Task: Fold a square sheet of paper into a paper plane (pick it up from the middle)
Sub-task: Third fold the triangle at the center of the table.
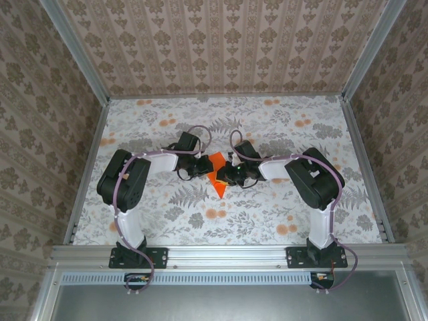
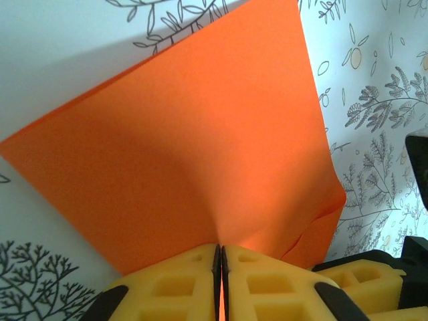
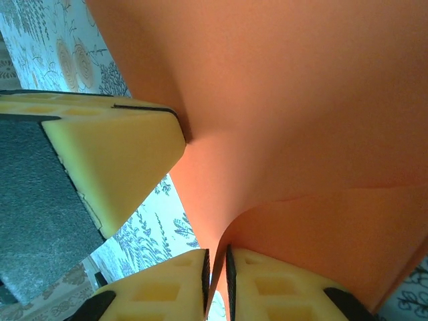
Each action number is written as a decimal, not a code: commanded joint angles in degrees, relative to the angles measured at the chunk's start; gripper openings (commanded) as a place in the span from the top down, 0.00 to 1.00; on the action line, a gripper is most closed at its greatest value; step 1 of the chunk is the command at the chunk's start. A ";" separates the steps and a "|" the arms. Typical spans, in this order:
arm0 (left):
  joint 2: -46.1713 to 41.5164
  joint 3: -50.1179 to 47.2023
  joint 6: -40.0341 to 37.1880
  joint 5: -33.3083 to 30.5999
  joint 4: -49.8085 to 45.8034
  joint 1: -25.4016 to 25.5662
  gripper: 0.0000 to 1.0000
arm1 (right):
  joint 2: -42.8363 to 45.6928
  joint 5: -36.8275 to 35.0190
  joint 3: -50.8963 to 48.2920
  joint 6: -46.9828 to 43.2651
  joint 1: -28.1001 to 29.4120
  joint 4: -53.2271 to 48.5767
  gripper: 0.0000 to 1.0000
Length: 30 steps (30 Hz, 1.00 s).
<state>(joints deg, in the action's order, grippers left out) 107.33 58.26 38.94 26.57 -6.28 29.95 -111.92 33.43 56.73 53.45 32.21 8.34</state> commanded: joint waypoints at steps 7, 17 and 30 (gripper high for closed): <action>-8.09 -2.12 1.64 -2.84 -3.39 -2.79 0.83 | -1.98 -1.79 0.52 -0.99 0.32 -3.47 0.68; -11.06 -3.78 0.85 -1.21 -3.21 -2.77 0.81 | -1.33 -2.39 0.33 -1.33 0.30 -4.27 0.65; -9.31 -4.25 1.39 0.10 -3.28 3.35 0.99 | -2.16 -3.63 0.82 -1.79 0.23 -7.27 0.96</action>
<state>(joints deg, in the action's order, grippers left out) 97.76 54.76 39.94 25.76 -8.62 32.21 -112.25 32.23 57.58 52.23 32.32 5.96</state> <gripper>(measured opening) 0.050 0.065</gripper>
